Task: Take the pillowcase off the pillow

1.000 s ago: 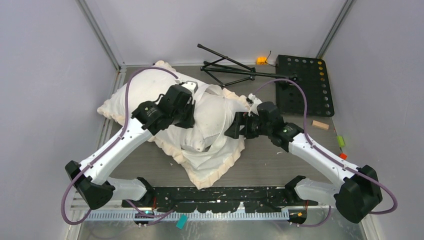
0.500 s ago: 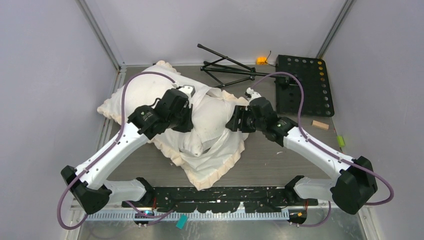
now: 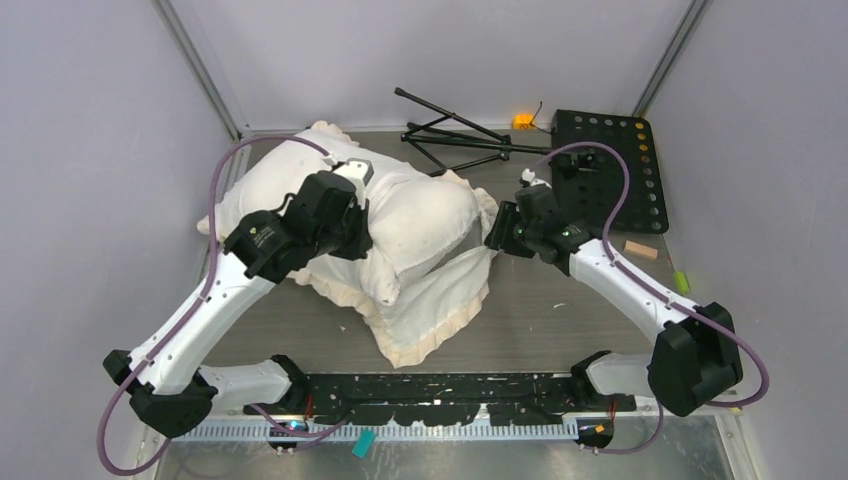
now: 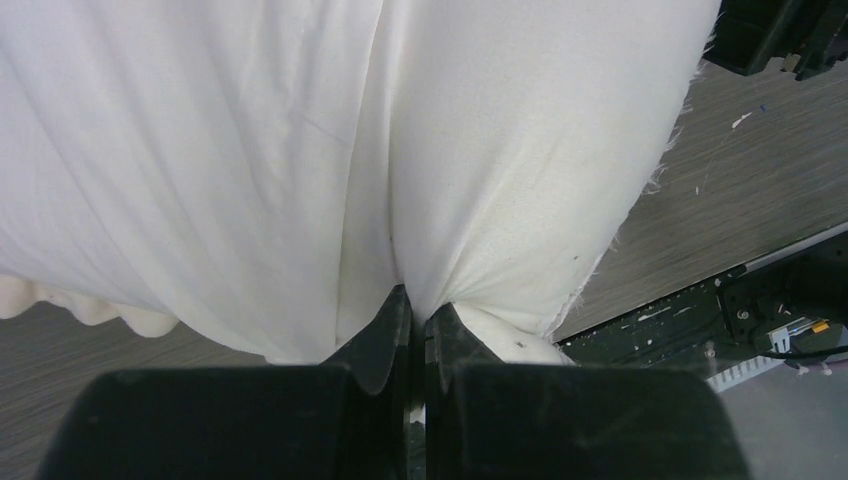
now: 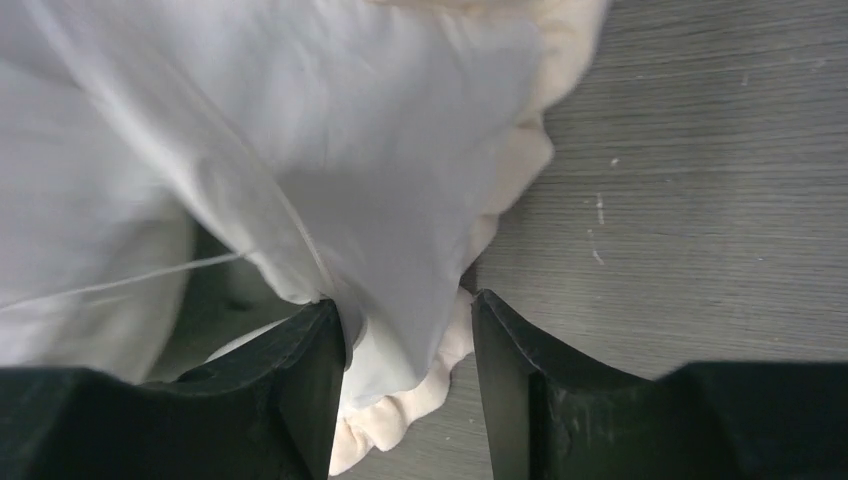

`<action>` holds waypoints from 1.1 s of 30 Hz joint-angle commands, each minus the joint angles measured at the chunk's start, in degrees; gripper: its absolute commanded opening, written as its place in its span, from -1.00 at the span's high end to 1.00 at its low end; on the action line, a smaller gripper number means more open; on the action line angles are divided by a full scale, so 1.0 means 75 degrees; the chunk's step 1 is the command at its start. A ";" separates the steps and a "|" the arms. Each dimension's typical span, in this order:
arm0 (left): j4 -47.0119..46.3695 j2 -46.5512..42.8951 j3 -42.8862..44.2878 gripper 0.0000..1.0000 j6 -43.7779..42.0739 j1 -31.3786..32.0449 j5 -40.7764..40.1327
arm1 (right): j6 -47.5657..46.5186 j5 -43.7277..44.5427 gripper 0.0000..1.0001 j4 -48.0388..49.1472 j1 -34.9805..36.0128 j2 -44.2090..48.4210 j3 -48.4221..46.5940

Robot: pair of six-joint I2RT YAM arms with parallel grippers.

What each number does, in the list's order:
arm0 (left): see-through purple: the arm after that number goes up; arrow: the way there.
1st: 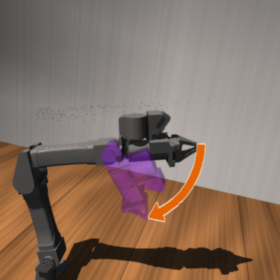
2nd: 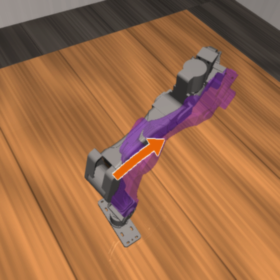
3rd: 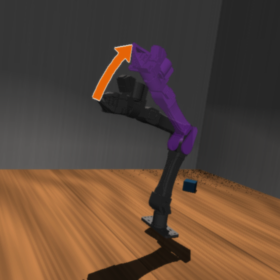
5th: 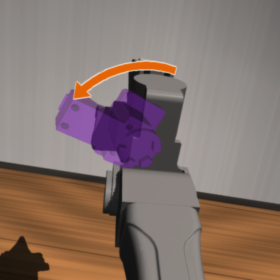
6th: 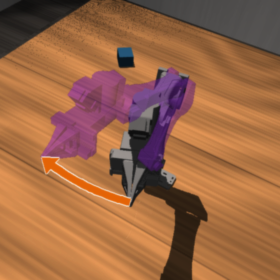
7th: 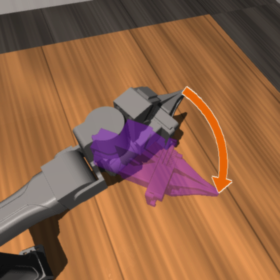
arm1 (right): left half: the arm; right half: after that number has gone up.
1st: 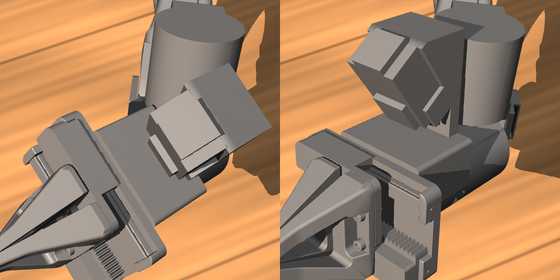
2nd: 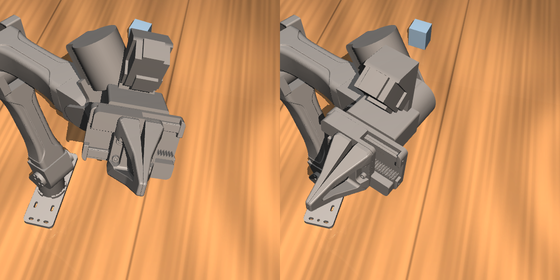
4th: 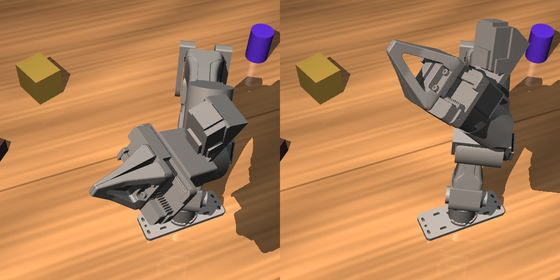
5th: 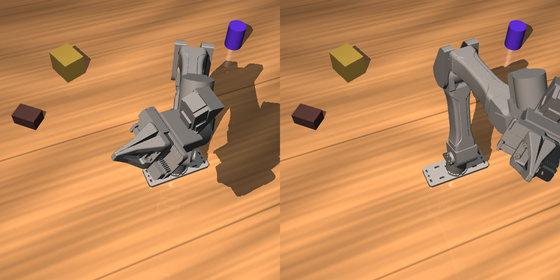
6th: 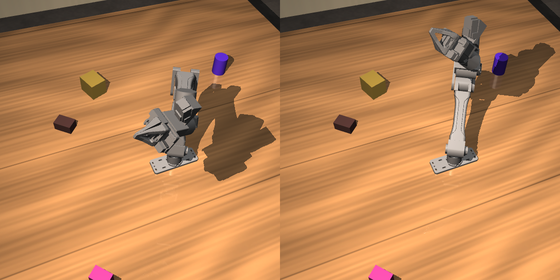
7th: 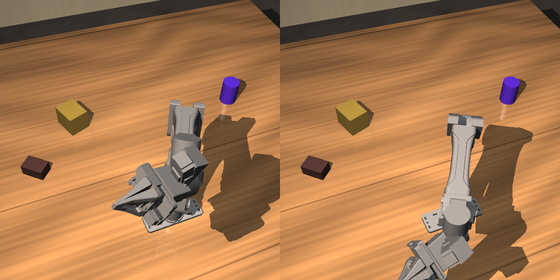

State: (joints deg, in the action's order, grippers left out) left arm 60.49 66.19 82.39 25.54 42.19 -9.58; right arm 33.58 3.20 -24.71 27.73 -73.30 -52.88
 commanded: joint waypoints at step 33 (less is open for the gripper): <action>-0.2530 0.1851 0.1601 0.43 0.0389 -0.0048 0.1946 | 0.1318 -0.1285 -0.99 -0.0841 -0.1049 0.2900 -0.0233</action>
State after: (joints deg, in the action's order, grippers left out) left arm 50.33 78.74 86.98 29.67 41.89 0.93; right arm 36.64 -4.45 -28.60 20.01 -51.92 -50.92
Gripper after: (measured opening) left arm 0.094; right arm 0.992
